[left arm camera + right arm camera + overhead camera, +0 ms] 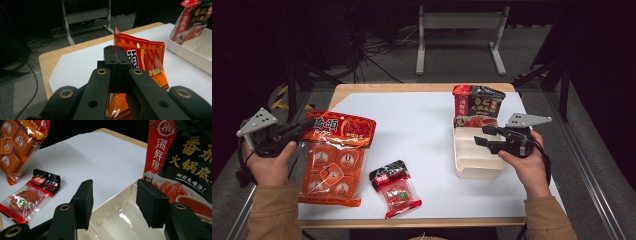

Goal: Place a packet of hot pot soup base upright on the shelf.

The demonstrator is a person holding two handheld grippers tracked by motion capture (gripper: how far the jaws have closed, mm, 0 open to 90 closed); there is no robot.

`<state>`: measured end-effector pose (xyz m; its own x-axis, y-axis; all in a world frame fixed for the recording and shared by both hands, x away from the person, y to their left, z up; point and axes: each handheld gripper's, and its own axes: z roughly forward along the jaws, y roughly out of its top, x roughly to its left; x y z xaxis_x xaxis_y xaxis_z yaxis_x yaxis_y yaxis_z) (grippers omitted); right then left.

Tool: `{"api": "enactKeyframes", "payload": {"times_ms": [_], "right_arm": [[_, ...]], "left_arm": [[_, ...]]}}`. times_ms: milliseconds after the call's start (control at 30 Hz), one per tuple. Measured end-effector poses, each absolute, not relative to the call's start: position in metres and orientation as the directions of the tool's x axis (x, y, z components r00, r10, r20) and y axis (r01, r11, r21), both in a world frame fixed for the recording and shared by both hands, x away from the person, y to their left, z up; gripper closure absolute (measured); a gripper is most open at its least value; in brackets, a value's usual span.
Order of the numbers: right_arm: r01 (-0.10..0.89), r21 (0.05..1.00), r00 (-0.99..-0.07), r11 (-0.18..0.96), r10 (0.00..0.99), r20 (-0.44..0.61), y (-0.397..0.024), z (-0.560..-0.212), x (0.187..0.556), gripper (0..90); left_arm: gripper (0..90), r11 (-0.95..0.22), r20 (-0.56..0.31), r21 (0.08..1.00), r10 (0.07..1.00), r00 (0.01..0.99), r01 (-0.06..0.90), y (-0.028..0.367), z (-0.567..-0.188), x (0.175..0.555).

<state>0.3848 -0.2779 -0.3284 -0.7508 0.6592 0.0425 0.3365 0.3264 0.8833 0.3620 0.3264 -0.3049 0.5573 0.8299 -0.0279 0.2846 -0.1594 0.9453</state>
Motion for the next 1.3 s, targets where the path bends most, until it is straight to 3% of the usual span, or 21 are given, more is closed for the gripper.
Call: {"api": "enactKeyframes", "payload": {"times_ms": [400,700,1300], "right_arm": [[0.298,0.893,-0.786,0.337,0.617,0.030,-0.251,-0.326,0.383,45.2],[0.257,0.903,-0.820,0.344,0.572,0.015,-0.227,-0.324,0.381,45.2],[0.197,0.937,-0.873,0.288,0.486,0.035,-0.176,-0.315,0.395,44.4]], "left_arm": [[90.0,-0.120,-0.044,0.972,0.754,0.655,0.203,0.324,-0.288,0.348],[90.0,-0.150,0.059,0.987,0.688,0.723,0.062,0.311,-0.266,0.325],[90.0,-0.119,0.053,0.992,0.639,0.767,0.030,0.289,-0.258,0.331]]}}
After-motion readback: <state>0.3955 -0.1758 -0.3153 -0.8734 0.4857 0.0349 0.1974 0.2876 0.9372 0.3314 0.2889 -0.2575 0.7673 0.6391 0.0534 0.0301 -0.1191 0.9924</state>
